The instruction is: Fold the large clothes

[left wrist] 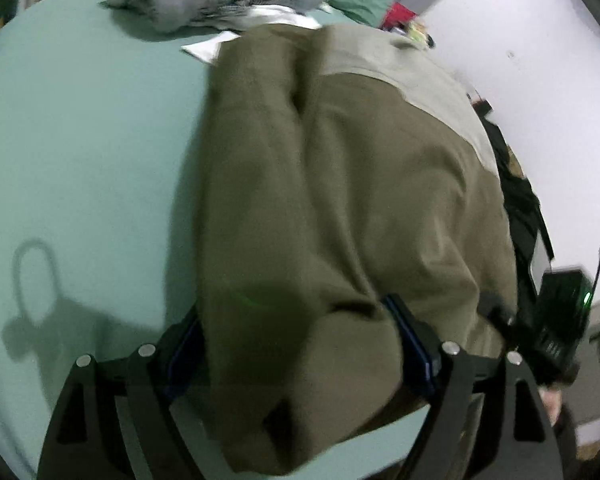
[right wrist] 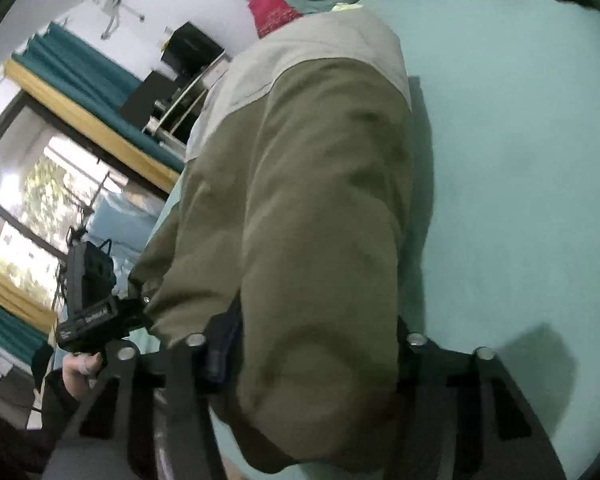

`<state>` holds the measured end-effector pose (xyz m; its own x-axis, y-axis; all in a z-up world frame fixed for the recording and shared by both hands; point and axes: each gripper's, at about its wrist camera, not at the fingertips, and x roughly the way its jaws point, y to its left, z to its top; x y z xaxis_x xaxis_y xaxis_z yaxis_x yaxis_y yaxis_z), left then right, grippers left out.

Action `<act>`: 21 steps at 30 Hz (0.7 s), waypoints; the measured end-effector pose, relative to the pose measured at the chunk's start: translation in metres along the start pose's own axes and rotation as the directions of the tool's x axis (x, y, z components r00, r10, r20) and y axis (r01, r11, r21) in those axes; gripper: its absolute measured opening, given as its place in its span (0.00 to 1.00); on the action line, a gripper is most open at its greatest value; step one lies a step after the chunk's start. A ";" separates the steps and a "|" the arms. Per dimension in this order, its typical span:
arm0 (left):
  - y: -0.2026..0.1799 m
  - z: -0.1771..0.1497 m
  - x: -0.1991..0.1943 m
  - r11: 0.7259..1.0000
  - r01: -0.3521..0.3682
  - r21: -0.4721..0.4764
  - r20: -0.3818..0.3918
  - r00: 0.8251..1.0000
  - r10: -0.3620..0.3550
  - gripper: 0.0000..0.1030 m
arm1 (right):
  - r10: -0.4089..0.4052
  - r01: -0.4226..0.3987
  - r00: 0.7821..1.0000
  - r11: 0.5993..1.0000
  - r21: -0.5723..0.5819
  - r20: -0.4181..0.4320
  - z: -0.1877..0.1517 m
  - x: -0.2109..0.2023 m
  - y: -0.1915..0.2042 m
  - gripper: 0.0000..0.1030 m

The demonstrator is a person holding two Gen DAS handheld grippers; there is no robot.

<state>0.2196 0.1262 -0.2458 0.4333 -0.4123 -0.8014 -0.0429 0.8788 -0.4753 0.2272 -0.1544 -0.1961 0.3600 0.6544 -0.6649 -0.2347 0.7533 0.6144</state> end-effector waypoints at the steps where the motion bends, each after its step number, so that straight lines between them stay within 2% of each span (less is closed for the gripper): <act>1: -0.007 -0.006 0.000 1.000 0.005 0.013 -0.016 1.000 -0.005 0.80 | -0.015 0.015 1.000 1.000 -0.021 -0.006 -0.001 -0.005 0.003 0.44; 3: -0.021 -0.017 0.000 0.999 0.025 0.030 -0.054 0.998 -0.024 0.80 | -0.054 0.053 0.998 0.997 -0.063 -0.021 0.001 -0.019 0.006 0.43; 7: -0.057 -0.045 -0.007 0.989 0.073 0.129 -0.118 0.991 -0.057 0.80 | -0.126 0.121 0.992 0.984 -0.128 -0.029 -0.010 -0.062 0.002 0.42; 10: -0.074 -0.057 -0.012 0.987 0.097 0.131 -0.137 0.987 -0.079 0.81 | -0.183 0.177 0.983 0.973 -0.148 -0.029 -0.028 -0.090 -0.006 0.42; 13: -0.083 -0.057 -0.023 0.987 0.088 0.134 -0.064 0.995 -0.080 0.81 | -0.180 0.175 0.983 0.979 -0.100 -0.037 -0.040 -0.099 -0.024 0.46; 16: -0.087 -0.041 -0.031 0.990 0.055 0.130 0.043 0.997 -0.061 0.82 | -0.192 0.189 0.980 0.980 -0.062 -0.050 -0.056 -0.094 -0.035 0.63; 17: -0.088 -0.036 -0.031 0.992 0.044 0.119 0.057 0.997 -0.051 0.83 | -0.201 0.198 0.979 0.978 -0.066 -0.038 -0.058 -0.096 -0.036 0.70; 21: -0.097 -0.007 -0.012 0.995 0.028 0.098 0.085 0.996 -0.036 0.86 | -0.211 0.212 0.977 0.972 -0.102 0.017 -0.055 -0.113 -0.034 0.77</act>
<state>0.2119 0.0440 -0.1925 0.5100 -0.4218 -0.7497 0.0572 0.8862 -0.4597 0.1450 -0.2504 -0.1647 0.4166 0.4796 -0.7723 -0.2438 0.8773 0.4133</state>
